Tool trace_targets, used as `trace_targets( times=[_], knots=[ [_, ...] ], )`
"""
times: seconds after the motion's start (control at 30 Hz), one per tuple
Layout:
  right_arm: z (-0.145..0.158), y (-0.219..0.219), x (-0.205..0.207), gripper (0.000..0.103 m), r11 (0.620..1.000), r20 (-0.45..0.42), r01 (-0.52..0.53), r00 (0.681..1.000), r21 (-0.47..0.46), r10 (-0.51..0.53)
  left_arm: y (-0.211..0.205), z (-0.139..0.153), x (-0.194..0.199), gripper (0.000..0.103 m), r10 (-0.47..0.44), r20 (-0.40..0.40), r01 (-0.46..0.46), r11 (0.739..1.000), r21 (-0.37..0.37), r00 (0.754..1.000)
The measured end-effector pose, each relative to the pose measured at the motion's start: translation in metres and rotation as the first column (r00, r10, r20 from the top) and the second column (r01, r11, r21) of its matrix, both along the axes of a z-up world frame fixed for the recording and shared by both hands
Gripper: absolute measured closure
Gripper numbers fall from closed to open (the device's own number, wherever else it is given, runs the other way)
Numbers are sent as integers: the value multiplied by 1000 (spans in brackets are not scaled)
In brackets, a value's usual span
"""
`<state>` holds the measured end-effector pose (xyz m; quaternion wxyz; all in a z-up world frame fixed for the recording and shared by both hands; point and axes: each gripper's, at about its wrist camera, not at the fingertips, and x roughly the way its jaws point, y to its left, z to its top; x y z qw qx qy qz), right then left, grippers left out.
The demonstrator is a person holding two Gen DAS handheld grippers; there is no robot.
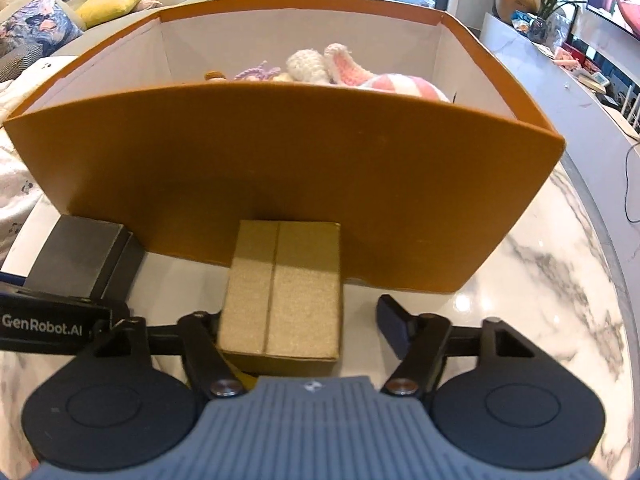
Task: Organize objects
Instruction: 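Close the left gripper on the grey block while the right gripper grasps the cardboard box, then lift the grey block and cardboard box and carry both over the orange box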
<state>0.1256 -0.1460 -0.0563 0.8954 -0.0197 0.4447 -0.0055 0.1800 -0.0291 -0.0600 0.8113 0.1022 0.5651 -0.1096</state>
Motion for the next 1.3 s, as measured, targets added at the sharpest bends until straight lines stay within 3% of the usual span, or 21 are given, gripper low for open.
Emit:
trace_targets(
  times=[0.03, 0.07, 0.2, 0.4, 1.3],
  knots=[
    [0, 0, -2, 52, 1000, 6, -7, 1000, 4, 7, 3, -1, 3, 3, 3, -5, -3, 1000, -4, 1000],
    [1, -2, -4, 55, 1000, 4, -1, 1000, 5, 1, 1, 2, 2, 15, -2, -6, 2, 1000, -5, 1000],
    [4, -9, -8, 56, 999, 5, 6, 1000, 46, -7, 0, 3, 2, 15, -16, -11, 16, 1000, 8, 1000],
    [17, -11, -19, 56, 999, 36, -9, 999, 46, 8, 8, 7, 5, 15, 6, -27, -7, 1000, -29, 1000],
    [47, -28, -48, 55, 998, 108, -44, 993, 43, 39, -6, 54, -40, 15, -64, 108, 68, 997, -37, 992]
  ],
)
